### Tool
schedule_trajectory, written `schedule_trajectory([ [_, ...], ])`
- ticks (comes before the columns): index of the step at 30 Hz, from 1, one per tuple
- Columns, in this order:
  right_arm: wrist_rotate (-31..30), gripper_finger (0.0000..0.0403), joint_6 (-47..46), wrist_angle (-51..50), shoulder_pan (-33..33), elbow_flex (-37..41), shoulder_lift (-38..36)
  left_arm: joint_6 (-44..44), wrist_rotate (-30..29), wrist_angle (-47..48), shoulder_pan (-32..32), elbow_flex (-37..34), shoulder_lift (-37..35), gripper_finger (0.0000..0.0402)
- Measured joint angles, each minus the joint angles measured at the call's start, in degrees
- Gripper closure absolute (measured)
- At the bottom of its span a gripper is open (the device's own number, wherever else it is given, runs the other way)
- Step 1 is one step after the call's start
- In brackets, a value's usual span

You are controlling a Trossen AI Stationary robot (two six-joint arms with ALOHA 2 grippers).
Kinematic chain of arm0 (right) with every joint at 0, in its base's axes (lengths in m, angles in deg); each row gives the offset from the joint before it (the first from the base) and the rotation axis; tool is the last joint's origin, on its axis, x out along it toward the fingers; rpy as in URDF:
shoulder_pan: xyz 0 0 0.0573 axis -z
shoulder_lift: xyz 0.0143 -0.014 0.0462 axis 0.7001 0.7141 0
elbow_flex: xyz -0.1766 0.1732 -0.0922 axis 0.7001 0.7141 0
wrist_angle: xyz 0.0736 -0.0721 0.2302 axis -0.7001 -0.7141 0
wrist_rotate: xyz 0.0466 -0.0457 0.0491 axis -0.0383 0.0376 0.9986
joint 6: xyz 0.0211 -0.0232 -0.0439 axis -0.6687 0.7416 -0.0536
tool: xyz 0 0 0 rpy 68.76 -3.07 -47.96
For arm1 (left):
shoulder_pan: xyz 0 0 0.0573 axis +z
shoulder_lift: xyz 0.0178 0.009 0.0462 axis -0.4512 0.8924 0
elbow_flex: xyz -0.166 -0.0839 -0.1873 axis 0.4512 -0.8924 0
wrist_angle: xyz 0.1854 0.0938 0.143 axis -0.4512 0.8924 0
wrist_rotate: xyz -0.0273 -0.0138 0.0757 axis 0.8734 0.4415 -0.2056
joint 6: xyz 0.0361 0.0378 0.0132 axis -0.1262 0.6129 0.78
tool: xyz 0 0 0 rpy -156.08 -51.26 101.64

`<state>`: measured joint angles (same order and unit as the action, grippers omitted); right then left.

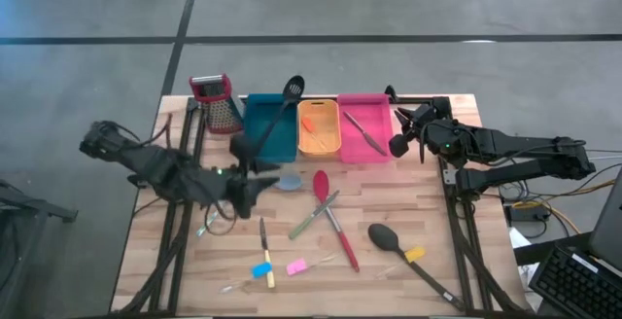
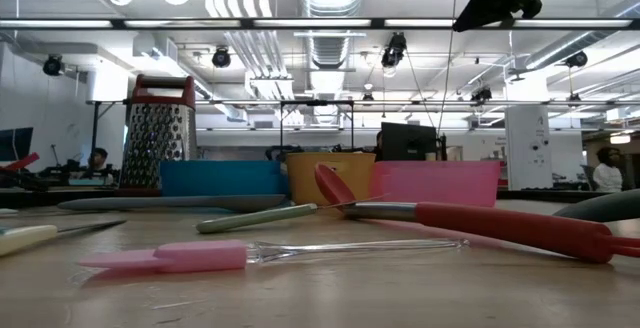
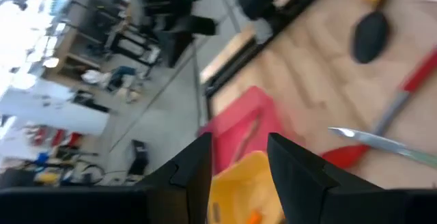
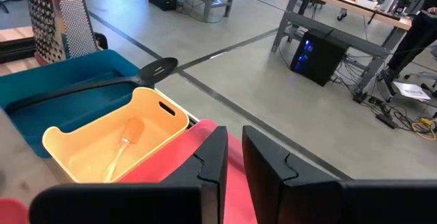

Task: Pick & Place Kitchen Items
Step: Put the green knife into the red bin

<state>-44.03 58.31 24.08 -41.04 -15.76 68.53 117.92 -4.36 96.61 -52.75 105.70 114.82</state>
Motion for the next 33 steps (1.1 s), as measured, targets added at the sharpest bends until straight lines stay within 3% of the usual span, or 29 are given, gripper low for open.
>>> schedule_trajectory([
  [12, 2.30, 0.0328, 1.29, 0.09, 0.00, -0.02, 0.00, -17.47, 0.41, 4.92, -4.14, -3.89, 3.75, 0.0257],
  [22, 31.53, 0.0306, 9.91, 10.56, -0.17, -0.02, 3.22, -24.42, -1.68, 5.17, -4.14, -14.27, 3.20, 0.0257],
  [26, 36.97, 0.0302, 12.93, 15.39, -0.71, -0.02, 7.58, -29.56, -9.83, 4.16, -4.14, -19.18, 2.93, 0.0257],
  [30, 37.73, 0.0309, 15.89, 18.12, -2.12, -0.04, 12.97, -34.01, -21.76, 0.44, -4.12, -25.45, 1.68, 0.0257],
  [33, 37.75, 0.0318, 18.41, 19.36, -3.49, -0.04, 17.40, -35.77, -25.48, -3.14, -3.91, -29.78, -0.16, 0.0257],
])
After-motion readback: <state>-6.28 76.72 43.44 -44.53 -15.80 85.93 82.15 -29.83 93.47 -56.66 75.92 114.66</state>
